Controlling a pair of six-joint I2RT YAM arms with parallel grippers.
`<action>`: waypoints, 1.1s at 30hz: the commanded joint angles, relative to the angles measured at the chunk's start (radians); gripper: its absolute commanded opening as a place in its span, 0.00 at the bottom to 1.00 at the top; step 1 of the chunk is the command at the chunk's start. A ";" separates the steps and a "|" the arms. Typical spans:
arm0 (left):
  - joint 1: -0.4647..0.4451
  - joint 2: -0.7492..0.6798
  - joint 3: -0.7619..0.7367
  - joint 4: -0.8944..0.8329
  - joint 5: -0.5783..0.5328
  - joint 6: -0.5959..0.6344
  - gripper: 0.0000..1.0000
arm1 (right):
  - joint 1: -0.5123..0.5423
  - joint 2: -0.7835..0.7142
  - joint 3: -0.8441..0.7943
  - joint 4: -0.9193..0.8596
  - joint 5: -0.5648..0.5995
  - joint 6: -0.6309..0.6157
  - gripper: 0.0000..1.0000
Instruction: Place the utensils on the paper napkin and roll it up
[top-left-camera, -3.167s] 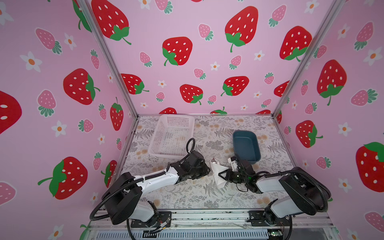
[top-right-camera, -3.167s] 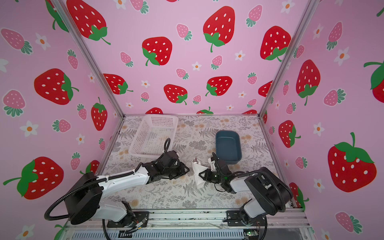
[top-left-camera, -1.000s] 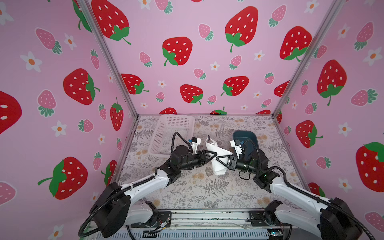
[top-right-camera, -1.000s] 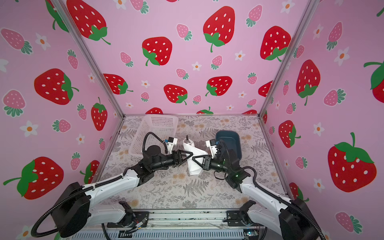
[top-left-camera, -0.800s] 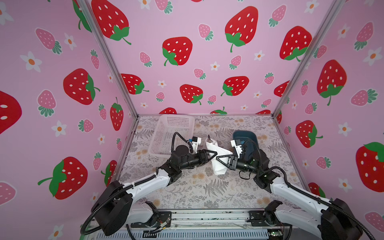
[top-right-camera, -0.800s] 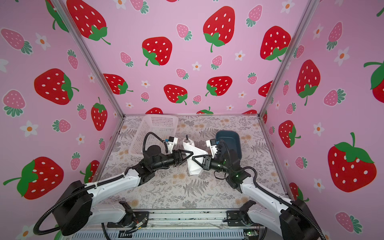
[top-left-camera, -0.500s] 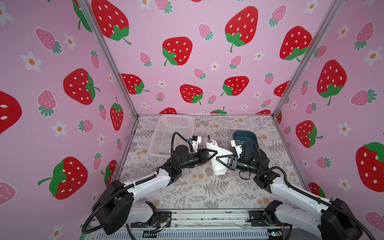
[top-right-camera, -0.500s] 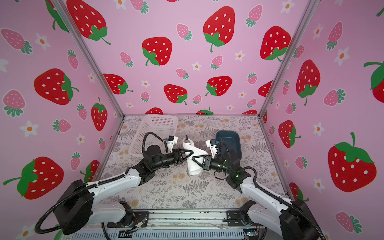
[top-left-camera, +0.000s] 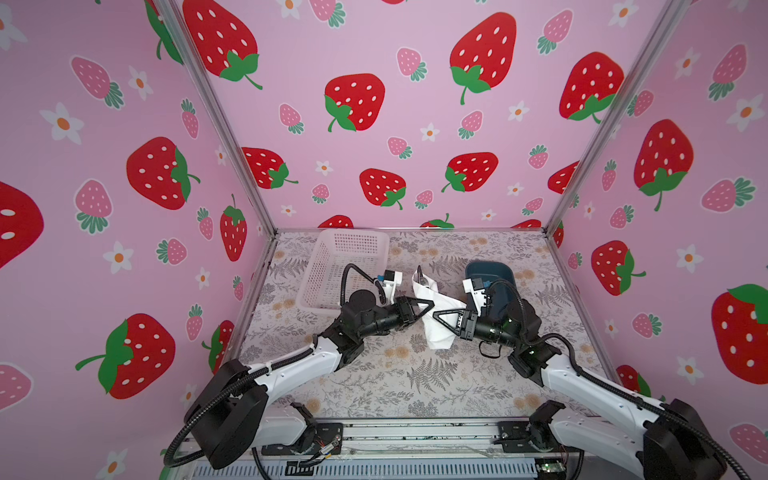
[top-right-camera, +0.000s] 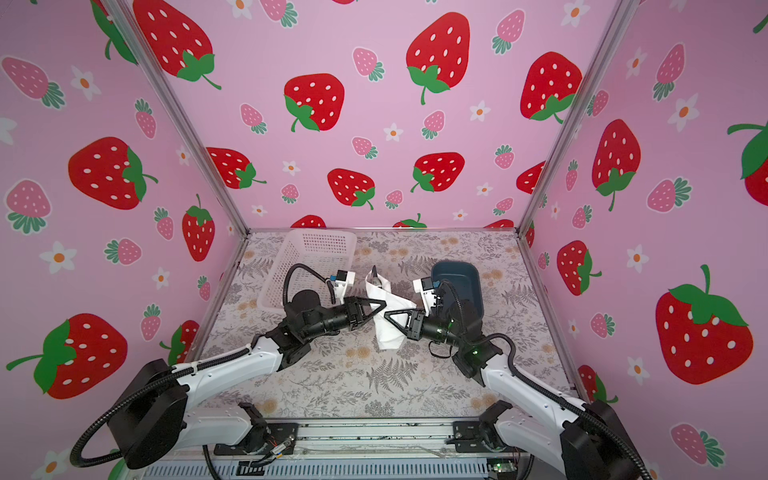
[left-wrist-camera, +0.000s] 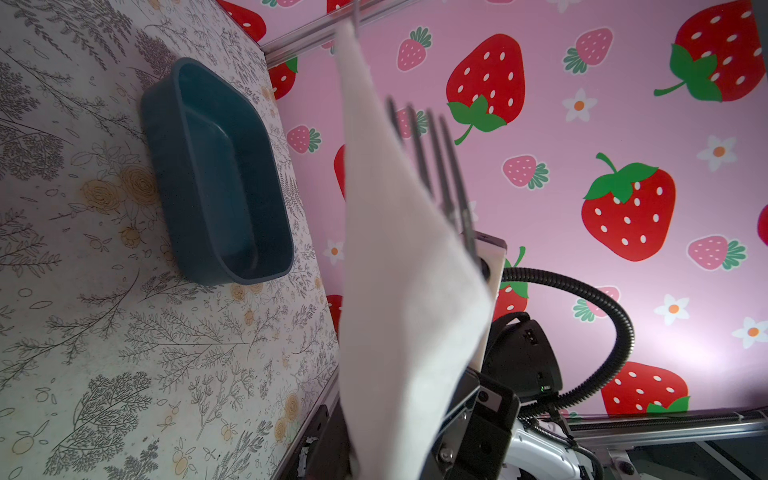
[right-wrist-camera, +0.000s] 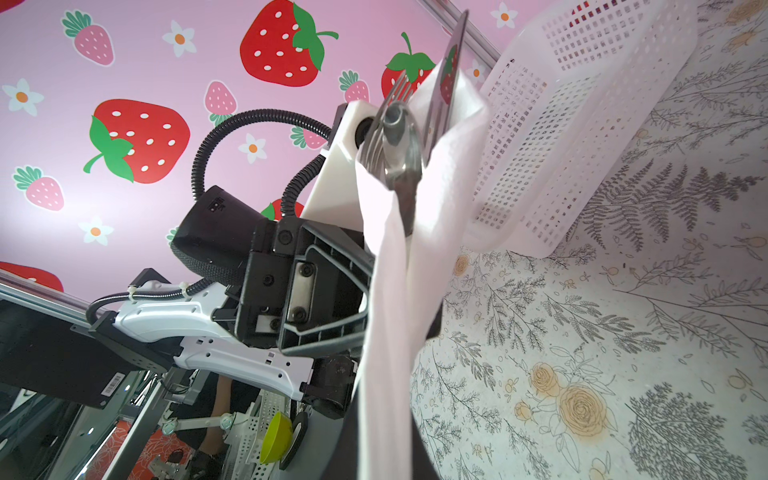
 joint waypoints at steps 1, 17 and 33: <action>0.004 -0.021 0.038 0.070 0.014 0.002 0.17 | -0.003 -0.027 -0.011 0.062 -0.017 0.012 0.10; 0.004 -0.033 0.044 0.104 0.020 -0.010 0.12 | -0.004 -0.027 -0.006 0.062 -0.014 0.019 0.17; 0.004 -0.059 0.037 0.143 0.020 -0.036 0.12 | -0.003 -0.047 0.016 0.045 0.015 0.041 0.26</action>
